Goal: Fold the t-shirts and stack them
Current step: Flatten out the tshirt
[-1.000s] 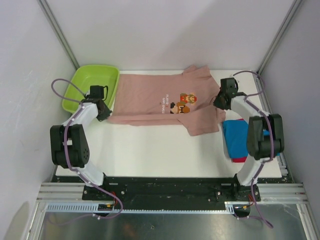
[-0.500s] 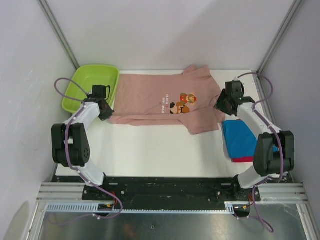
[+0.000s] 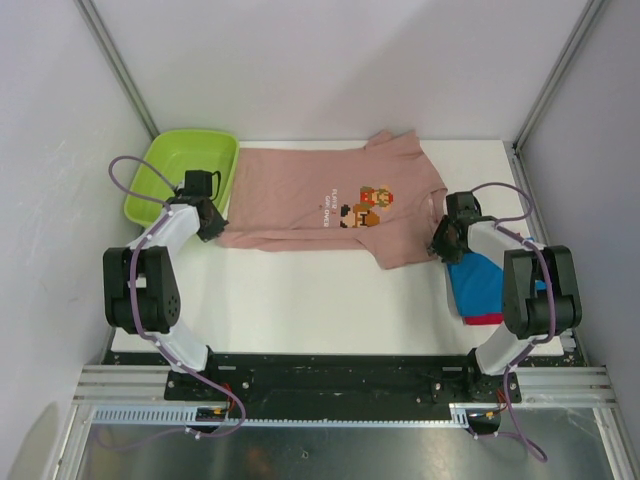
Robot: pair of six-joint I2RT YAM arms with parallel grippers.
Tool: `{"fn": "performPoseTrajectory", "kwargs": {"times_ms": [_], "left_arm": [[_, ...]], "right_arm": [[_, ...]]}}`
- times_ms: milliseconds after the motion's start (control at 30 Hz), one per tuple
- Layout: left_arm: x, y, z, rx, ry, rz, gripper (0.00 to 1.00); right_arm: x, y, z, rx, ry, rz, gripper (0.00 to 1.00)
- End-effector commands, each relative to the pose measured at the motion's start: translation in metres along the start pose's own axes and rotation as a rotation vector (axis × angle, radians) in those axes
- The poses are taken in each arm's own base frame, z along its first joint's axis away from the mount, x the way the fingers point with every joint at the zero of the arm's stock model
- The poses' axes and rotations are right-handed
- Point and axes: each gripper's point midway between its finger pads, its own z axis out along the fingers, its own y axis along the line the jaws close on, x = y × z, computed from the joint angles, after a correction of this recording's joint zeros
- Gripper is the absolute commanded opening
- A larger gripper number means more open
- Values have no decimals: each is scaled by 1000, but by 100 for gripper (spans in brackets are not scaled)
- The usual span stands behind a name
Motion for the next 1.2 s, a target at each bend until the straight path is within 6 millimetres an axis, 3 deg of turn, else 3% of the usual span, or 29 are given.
{"fn": "performPoseTrajectory", "kwargs": {"times_ms": [0, 200, 367, 500, 733, 933, 1167], "left_arm": [[-8, -6, -4, 24, -32, -9, 0], [-6, -6, -4, 25, -27, -10, 0], [-3, -2, -6, 16, -29, -9, 0], [3, 7, -9, -3, -32, -15, 0], [13, 24, -17, -36, -49, -15, 0], [22, 34, -23, -53, -51, -25, 0], [42, 47, -25, -75, -23, -33, 0]], "right_arm": [[-12, 3, 8, -14, -39, 12, 45], [-7, -3, 17, -1, -34, 10, 35], [0, -8, 12, 7, -20, 18, 8], [-1, -3, -17, -23, -39, 29, 0], [-2, -1, -96, -96, -119, 34, 0], [29, -14, -138, -108, -90, 38, 0], [74, -29, -162, -130, -12, 75, 0]]}}
